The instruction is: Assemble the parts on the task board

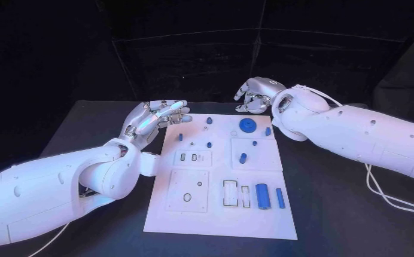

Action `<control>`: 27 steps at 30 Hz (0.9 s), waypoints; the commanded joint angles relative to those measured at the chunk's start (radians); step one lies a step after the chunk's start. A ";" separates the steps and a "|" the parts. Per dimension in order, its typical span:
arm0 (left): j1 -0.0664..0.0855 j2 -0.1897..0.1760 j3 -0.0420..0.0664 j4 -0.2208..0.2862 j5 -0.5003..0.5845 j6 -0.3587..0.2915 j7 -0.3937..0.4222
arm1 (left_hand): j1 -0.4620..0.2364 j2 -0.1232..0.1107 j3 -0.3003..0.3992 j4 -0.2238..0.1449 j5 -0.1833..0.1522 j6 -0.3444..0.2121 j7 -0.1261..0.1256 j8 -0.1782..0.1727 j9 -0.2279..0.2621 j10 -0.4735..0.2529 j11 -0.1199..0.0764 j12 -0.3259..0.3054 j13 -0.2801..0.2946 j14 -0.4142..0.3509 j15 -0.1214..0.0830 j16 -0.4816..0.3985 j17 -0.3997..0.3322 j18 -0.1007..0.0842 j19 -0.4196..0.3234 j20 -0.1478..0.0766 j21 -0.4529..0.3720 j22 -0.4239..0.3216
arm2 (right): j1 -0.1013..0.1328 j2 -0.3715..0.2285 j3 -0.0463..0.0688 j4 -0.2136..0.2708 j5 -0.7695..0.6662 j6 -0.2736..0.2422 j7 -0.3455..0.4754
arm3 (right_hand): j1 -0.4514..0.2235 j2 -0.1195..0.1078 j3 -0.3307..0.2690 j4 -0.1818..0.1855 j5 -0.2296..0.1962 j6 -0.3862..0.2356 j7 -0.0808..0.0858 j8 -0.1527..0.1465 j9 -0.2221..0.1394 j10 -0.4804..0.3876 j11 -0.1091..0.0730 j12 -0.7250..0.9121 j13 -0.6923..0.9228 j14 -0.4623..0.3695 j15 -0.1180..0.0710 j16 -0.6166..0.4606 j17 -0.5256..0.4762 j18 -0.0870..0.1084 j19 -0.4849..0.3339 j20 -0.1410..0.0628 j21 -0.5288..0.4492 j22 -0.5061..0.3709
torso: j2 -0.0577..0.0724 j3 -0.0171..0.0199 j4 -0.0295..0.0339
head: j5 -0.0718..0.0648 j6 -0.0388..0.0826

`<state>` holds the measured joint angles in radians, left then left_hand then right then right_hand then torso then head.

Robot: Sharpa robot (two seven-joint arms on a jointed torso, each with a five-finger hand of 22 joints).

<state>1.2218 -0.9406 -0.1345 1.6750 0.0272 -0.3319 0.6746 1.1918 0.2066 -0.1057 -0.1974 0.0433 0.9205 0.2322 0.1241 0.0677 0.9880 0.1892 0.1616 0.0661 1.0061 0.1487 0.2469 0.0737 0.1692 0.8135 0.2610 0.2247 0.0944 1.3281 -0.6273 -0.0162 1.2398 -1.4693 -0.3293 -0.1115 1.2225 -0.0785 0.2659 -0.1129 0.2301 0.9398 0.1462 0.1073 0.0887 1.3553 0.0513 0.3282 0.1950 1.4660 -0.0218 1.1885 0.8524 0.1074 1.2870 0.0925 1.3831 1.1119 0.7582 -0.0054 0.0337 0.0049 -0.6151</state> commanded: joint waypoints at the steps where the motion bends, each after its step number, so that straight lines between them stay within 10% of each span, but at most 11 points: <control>1: 0.002 -0.001 0.001 -0.002 0.003 0.015 0.056 | 0.001 0.006 0.002 -0.006 0.004 0.005 0.012 -0.003 -0.001 0.008 -0.001 -0.006 -0.001 0.006 -0.001 -0.007 -0.001 0.015 0.007 0.002 -0.005 -0.002 | 0.004 -0.040 0.006 0.037 0.097 0.070 -0.039 | -0.007 -0.019 -0.034 0.017 0.003 -0.001 -0.009 0.000 -0.003 0.007 -0.010 0.118 0.104 0.031 -0.010 0.084 0.132 -0.028 0.038 -0.013 0.029 0.060 | -0.005 0.0035 -0.0109 | -0.004 0.002; 8: 0.003 0.005 0.001 -0.010 0.004 0.020 0.056 | 0.001 0.007 0.003 -0.007 0.004 0.007 0.011 -0.004 -0.001 0.009 -0.002 -0.007 -0.001 0.007 -0.001 -0.008 -0.001 0.015 0.008 0.002 -0.005 -0.002 | 0.005 -0.087 0.011 0.051 0.117 0.160 -0.070 | 0.012 -0.007 -0.147 0.087 -0.002 -0.052 0.013 -0.015 -0.012 -0.034 0.017 0.803 0.840 0.058 0.015 0.268 0.449 -0.054 0.118 0.010 0.091 0.199 | -0.003 0.0051 -0.0122 | -0.014 0.003; 27: 0.002 0.017 0.001 -0.023 0.004 0.031 0.052 | 0.001 0.007 0.004 -0.009 0.004 0.009 0.011 -0.004 -0.001 0.011 -0.002 -0.007 -0.001 0.008 -0.002 -0.009 -0.002 0.015 0.009 0.002 -0.006 -0.003 | -0.018 -0.020 0.009 -0.025 0.030 0.219 -0.060 | 0.067 0.008 -0.180 0.103 0.012 -0.089 0.017 0.017 -0.005 0.021 0.024 0.971 1.037 0.070 0.023 0.312 0.543 -0.079 0.197 0.021 0.143 0.328 | -0.003 0.0023 -0.0076 | -0.022 -0.002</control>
<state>1.2227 -0.9246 -0.1346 1.6512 0.0301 -0.3194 0.6746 1.1918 0.2066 -0.1028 -0.2002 0.0433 0.9221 0.2340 0.1242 0.0678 0.9917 0.1856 0.1577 0.0661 1.0061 0.1487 0.2430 0.0728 0.1691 0.8170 0.2646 0.2247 0.0933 1.3101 -0.6496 -0.0074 1.2175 -1.3987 -0.1349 -0.1775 1.2838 -0.0691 0.0889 -0.0072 0.2382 0.8447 0.1627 0.1199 0.0827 1.3692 0.0736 1.2963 1.2273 1.4685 -0.0034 1.4975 1.3082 0.0380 1.4618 0.1124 1.5217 1.3080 0.7554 -0.0031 0.0267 -0.0188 -0.6165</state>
